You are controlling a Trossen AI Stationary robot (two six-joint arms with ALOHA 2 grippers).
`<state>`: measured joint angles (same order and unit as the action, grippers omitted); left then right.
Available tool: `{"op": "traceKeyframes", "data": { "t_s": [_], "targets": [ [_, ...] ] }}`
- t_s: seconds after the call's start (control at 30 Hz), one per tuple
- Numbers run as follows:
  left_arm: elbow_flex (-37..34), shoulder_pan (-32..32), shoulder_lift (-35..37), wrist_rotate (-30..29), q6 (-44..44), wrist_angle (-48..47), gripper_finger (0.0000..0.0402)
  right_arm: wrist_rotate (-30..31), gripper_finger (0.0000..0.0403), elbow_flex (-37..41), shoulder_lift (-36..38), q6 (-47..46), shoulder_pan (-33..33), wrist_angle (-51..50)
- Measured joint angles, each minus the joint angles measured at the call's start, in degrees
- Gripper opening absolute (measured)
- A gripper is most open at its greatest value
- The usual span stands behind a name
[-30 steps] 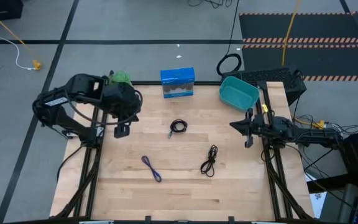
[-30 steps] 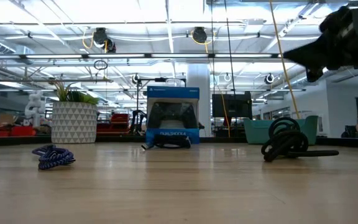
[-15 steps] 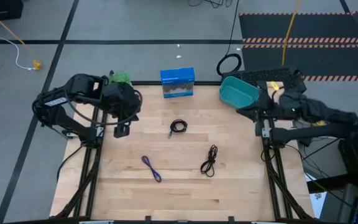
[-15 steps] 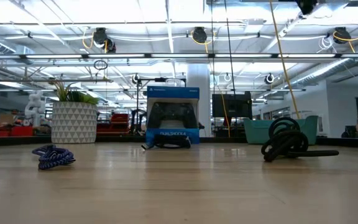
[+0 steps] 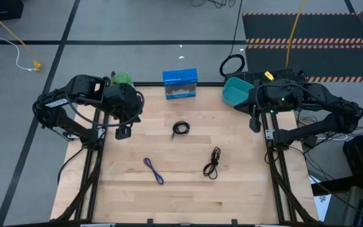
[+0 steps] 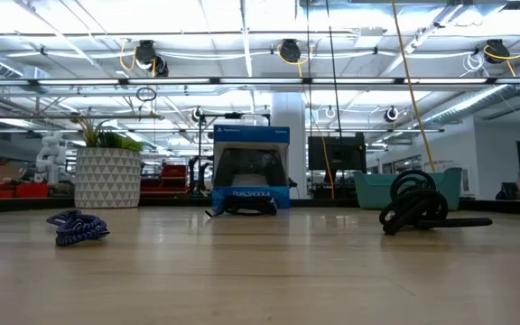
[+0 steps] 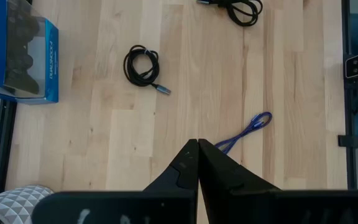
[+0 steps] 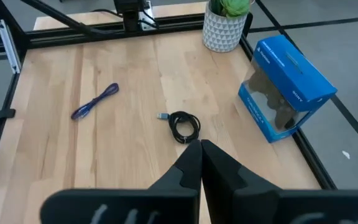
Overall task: Pick and place USB-C Cables
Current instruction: Put the violet charger cable into the green bin
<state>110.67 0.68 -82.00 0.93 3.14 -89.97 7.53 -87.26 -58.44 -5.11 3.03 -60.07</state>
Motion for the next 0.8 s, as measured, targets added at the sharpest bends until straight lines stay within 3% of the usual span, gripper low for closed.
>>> {"op": "traceKeyframes", "data": {
  "t_s": [0.53, 0.8],
  "targets": [
    [0.00, -0.05, -0.11, -2.10, -0.02, 3.31, 0.0008, -0.04, 0.0000, 0.01, -0.72, -3.05, -0.87, -0.09],
    [-0.02, -0.05, -0.13, -2.16, -0.15, 3.55, 0.0008, -0.04, 0.0000, 9.21, 0.24, -5.96, -4.00, 8.56]
  ]
}}
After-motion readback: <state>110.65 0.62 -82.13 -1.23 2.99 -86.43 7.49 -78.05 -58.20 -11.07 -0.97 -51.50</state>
